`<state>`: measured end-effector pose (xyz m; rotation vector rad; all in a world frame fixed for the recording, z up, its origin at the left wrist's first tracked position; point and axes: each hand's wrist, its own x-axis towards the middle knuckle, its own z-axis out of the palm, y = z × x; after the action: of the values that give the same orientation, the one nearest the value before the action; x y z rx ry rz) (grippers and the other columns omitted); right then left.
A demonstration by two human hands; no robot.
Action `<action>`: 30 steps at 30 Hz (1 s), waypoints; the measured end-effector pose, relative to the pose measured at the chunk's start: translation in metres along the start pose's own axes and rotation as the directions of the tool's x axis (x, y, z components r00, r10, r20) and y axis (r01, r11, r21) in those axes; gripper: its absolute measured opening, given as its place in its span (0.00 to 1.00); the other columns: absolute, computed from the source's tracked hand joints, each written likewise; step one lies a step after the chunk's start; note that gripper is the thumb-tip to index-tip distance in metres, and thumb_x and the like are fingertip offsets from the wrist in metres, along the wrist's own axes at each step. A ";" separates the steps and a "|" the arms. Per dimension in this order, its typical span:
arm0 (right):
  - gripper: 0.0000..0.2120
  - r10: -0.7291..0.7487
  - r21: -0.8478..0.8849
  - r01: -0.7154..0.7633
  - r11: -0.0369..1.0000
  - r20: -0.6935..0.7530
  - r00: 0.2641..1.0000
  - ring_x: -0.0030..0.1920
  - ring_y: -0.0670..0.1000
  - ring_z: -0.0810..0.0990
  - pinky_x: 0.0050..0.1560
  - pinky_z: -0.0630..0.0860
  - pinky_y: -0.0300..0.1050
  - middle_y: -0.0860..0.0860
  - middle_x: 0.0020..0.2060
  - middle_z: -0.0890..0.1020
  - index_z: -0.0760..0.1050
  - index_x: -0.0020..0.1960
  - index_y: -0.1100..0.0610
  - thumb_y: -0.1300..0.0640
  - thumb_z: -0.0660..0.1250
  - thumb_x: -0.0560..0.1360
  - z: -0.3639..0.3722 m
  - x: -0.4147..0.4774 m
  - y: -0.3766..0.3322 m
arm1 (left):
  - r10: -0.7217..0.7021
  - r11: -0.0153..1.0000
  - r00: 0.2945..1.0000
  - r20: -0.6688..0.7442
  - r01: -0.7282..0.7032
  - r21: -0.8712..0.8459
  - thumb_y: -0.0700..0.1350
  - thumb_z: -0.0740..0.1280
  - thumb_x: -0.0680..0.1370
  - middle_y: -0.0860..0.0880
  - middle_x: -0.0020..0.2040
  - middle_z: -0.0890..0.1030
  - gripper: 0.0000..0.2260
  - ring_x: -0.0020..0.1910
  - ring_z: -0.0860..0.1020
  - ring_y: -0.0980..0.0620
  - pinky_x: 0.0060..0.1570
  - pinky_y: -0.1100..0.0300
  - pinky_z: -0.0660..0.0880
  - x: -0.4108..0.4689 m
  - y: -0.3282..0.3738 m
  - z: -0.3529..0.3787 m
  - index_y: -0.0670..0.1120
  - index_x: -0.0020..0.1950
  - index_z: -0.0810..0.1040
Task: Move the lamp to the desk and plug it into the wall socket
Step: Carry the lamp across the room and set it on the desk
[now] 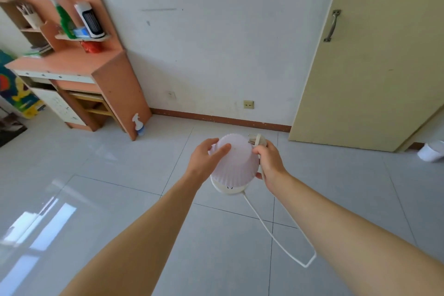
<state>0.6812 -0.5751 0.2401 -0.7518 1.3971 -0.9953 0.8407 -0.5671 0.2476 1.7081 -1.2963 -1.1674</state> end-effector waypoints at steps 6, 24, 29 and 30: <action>0.16 0.010 -0.058 -0.005 0.998 0.077 0.997 0.46 0.50 0.73 0.47 0.73 0.51 0.52 0.49 0.75 0.71 0.57 0.51 0.61 0.57 0.71 0.047 0.032 -0.008 | -0.048 0.998 0.997 -0.068 0.046 -0.032 0.59 0.68 0.72 0.45 0.64 0.76 0.26 0.59 0.77 0.43 0.59 0.41 0.77 0.028 -0.010 -0.037 0.50 0.67 0.72; 0.11 0.019 -0.130 0.025 0.991 0.326 0.945 0.41 0.46 0.74 0.42 0.71 0.46 0.47 0.41 0.77 0.73 0.41 0.47 0.63 0.58 0.71 0.220 0.211 -0.108 | -0.148 0.985 0.943 -0.297 0.113 -0.132 0.61 0.66 0.72 0.46 0.61 0.78 0.23 0.57 0.78 0.44 0.59 0.42 0.77 0.217 0.007 -0.165 0.52 0.64 0.74; 0.11 0.040 -0.147 0.015 0.989 0.364 0.931 0.41 0.47 0.75 0.42 0.71 0.46 0.47 0.41 0.77 0.73 0.41 0.48 0.62 0.58 0.71 0.276 0.252 -0.121 | -0.152 0.985 0.925 -0.349 0.113 -0.127 0.59 0.66 0.74 0.49 0.57 0.78 0.17 0.55 0.78 0.46 0.58 0.42 0.77 0.266 0.005 -0.209 0.53 0.59 0.75; 0.10 0.042 -0.147 0.013 0.989 0.364 0.930 0.40 0.48 0.74 0.42 0.71 0.46 0.48 0.40 0.77 0.73 0.41 0.48 0.62 0.58 0.71 0.286 0.259 -0.124 | -0.144 0.987 0.924 -0.354 0.107 -0.124 0.60 0.66 0.74 0.50 0.56 0.78 0.16 0.55 0.78 0.46 0.58 0.42 0.77 0.273 0.004 -0.217 0.55 0.58 0.75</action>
<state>0.9263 -0.8969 0.2583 -0.9811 1.1533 -0.6990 1.0689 -0.8309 0.2614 1.8462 -0.8981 -0.9135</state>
